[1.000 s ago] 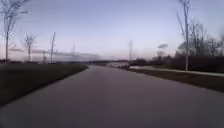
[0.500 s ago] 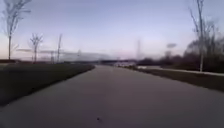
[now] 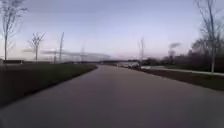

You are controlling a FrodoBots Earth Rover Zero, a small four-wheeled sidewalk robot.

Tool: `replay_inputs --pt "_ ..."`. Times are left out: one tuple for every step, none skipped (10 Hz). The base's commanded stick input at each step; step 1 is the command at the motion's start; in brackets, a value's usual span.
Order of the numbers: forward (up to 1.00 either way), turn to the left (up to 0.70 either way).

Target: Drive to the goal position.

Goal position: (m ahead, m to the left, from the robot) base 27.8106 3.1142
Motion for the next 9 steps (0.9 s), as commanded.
replay_inputs --pt "1.00 0.02" --pt "1.00 0.02" --pt "1.00 0.02" --pt "1.00 0.02" --pt "1.00 0.02" --pt "1.00 0.02" --pt "0.98 0.02" --pt "0.81 0.02" --pt "0.73 0.02"
